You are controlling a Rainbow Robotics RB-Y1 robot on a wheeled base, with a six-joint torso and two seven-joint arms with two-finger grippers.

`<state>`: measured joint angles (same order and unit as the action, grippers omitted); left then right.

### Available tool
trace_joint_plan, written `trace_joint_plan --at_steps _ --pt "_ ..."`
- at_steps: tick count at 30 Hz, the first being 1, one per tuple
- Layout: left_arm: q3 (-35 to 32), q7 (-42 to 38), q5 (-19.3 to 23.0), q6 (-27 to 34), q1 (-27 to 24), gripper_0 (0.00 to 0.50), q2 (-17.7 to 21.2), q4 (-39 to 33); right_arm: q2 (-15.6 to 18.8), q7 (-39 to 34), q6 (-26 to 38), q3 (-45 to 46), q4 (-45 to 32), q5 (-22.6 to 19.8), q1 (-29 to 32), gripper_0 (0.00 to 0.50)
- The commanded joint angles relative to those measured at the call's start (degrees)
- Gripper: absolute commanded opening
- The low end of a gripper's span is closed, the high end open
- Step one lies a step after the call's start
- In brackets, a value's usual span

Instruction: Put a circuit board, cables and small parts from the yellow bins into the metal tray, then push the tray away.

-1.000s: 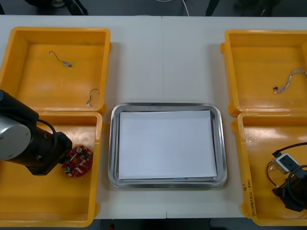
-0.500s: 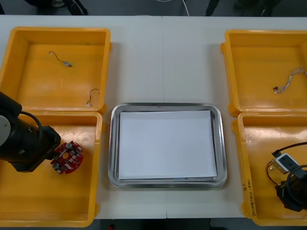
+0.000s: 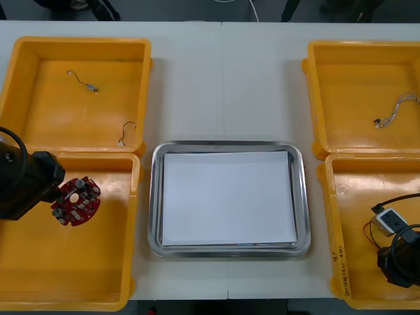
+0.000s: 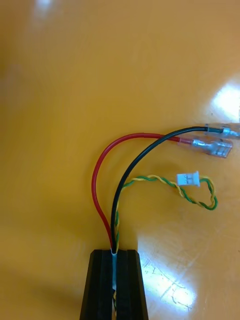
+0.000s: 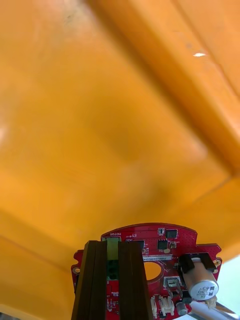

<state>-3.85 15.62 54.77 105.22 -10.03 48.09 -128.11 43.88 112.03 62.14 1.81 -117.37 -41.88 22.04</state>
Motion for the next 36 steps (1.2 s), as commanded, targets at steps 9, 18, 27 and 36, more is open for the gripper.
trace_joint_plan --at_steps 9,18,27,36 --pt "4.6 3.7 6.3 3.6 -11.2 0.0 3.8 -5.9 -1.2 0.6 10.5 5.6 -8.7 0.0 -2.4 0.0" --pt "13.9 3.4 6.2 3.2 -18.9 0.0 3.2 -6.5 -1.2 -0.3 22.4 12.3 -16.8 -1.1 -4.4 0.0" --pt "23.4 3.3 2.6 -0.1 -24.6 0.0 -0.4 -5.8 0.6 -3.1 32.0 20.4 -23.2 -4.0 -6.2 0.0" --pt "30.9 3.5 -2.1 -5.1 -27.3 0.0 -3.8 -2.6 3.4 -9.7 35.0 24.6 -23.2 -10.4 -8.2 0.0"
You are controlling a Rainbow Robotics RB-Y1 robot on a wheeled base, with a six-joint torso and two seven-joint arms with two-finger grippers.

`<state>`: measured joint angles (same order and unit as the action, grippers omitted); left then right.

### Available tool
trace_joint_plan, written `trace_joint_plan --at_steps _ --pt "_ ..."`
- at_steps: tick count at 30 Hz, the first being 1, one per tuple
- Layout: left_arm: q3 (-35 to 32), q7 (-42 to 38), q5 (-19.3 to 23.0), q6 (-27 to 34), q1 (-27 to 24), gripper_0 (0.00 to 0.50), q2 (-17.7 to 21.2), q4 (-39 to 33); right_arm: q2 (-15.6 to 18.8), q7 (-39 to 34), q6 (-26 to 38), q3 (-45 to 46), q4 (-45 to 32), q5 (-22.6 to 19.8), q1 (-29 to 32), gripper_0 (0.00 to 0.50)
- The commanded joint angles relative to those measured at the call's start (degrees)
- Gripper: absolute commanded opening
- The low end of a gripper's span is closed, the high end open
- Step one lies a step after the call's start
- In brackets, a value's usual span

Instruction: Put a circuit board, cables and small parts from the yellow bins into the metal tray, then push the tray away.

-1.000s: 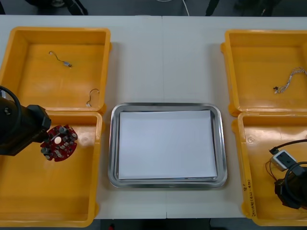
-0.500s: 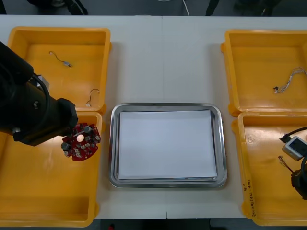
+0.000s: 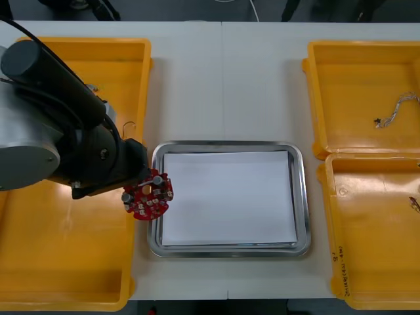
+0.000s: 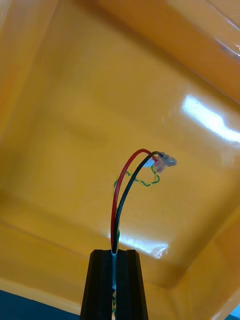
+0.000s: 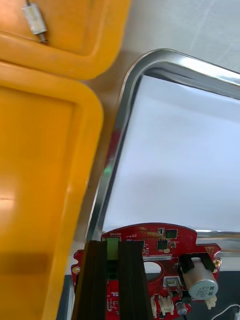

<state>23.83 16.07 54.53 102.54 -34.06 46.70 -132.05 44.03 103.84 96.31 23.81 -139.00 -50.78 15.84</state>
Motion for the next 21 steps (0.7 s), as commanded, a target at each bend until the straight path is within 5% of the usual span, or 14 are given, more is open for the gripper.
trace_joint_plan --at_steps 1,13,21 --pt "4.0 3.3 -2.3 -3.0 -3.6 0.0 -2.8 2.0 3.7 -1.8 0.8 2.6 -1.5 -1.8 -2.6 0.0" --pt "13.6 3.4 -8.6 -7.2 -5.3 0.0 -5.0 6.2 8.4 -4.4 4.0 2.1 0.2 -11.0 -12.0 0.0" --pt "18.3 3.0 -10.8 -9.8 -5.7 0.0 -5.5 8.7 12.3 -5.6 5.5 -1.8 0.4 -13.6 -17.4 0.0"
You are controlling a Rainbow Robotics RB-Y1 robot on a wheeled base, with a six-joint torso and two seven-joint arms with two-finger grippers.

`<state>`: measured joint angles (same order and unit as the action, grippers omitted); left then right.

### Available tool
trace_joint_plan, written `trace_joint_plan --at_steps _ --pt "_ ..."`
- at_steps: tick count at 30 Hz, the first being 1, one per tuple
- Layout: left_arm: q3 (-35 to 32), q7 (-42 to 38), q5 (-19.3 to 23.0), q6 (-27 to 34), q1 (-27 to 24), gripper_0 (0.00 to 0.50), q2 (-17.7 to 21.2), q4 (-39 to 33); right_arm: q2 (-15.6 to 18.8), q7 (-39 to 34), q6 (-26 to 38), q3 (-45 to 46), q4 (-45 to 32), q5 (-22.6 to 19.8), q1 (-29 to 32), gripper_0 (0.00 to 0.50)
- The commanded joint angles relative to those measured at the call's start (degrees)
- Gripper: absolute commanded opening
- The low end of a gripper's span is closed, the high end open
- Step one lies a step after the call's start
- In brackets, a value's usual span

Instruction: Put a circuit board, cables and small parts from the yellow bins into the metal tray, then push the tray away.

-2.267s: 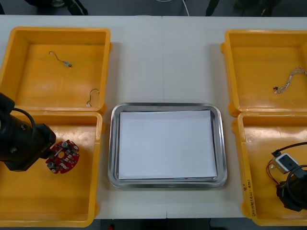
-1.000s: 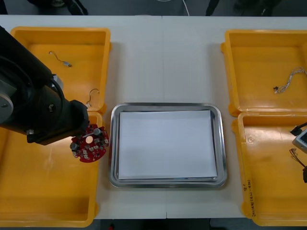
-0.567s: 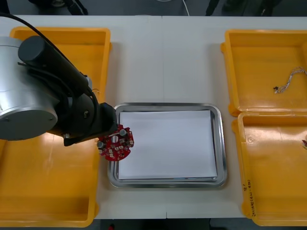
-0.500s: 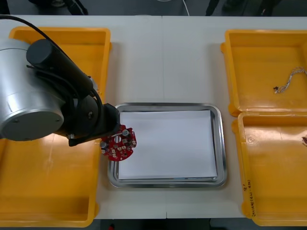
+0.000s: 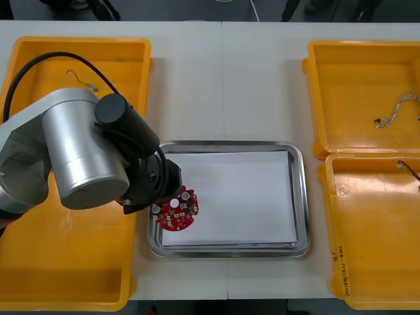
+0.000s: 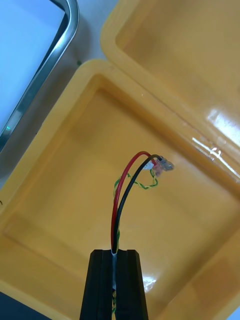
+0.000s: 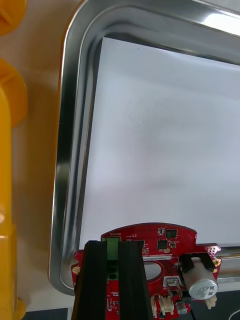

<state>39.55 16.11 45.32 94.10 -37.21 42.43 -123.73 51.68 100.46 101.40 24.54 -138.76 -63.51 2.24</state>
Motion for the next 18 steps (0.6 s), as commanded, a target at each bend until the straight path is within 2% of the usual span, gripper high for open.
trace_joint_plan --at_steps 1,5,18 --pt "2.9 3.0 -1.7 -1.6 -2.5 0.0 -1.2 0.9 5.2 -2.4 0.4 -3.5 0.2 -0.9 -4.6 0.0" --pt "4.6 2.9 -2.9 -2.9 -2.6 0.0 -1.2 2.1 6.4 -3.0 0.3 -6.6 0.1 -1.4 -7.1 0.0" --pt "8.7 2.6 -5.3 -8.9 -2.6 0.0 -1.5 6.1 6.8 -4.4 -0.4 -13.5 0.2 -3.6 -13.4 0.0"
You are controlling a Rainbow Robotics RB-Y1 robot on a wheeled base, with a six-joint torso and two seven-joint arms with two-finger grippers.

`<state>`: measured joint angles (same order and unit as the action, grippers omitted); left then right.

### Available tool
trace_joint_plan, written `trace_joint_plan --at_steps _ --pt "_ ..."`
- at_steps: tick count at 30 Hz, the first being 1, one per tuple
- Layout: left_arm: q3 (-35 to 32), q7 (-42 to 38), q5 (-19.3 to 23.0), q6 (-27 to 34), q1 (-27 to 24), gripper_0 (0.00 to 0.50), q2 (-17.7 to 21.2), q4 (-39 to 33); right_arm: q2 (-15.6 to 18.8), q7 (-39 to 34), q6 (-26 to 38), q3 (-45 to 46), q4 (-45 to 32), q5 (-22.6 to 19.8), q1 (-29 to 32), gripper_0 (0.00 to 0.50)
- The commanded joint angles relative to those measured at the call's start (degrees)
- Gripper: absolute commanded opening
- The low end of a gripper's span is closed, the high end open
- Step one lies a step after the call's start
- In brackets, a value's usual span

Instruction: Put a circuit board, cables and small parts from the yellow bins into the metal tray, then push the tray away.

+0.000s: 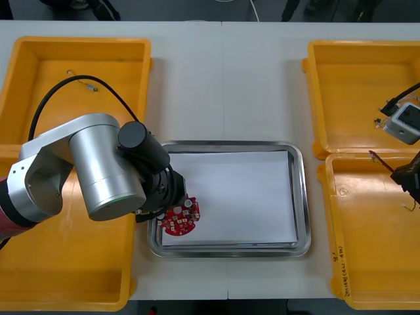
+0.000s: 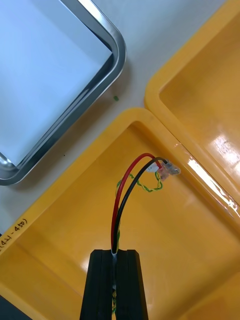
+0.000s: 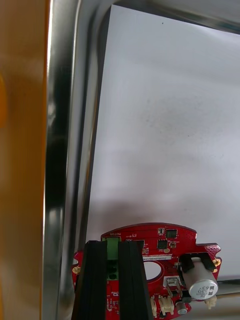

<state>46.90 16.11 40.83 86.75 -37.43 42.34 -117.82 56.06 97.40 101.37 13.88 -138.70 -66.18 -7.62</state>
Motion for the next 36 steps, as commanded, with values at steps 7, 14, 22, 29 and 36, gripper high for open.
trace_joint_plan --at_steps 7,14,22,29,36 --pt "3.3 2.0 -2.0 -2.6 -2.4 0.0 -1.4 0.8 2.7 -2.3 -0.4 -8.2 0.0 -0.7 -7.3 0.0" --pt "3.5 1.0 -2.0 -3.2 -2.4 0.0 -1.7 0.8 2.7 -3.0 -0.6 -11.2 0.0 -0.9 -9.6 0.0" --pt "3.6 -0.1 -2.1 -4.0 -2.4 0.0 -2.4 0.8 2.9 -3.2 -0.8 -11.8 0.0 -1.8 -10.0 0.0" --pt "4.6 -0.6 -3.0 -4.3 -2.4 0.0 -2.4 0.9 2.9 -3.2 -0.8 -11.8 0.0 -1.4 -10.0 0.0" --pt "4.6 -1.3 -3.0 -4.3 -2.3 0.414 -2.4 0.8 2.9 -3.4 -0.9 -11.8 0.0 -1.1 -10.0 0.0"
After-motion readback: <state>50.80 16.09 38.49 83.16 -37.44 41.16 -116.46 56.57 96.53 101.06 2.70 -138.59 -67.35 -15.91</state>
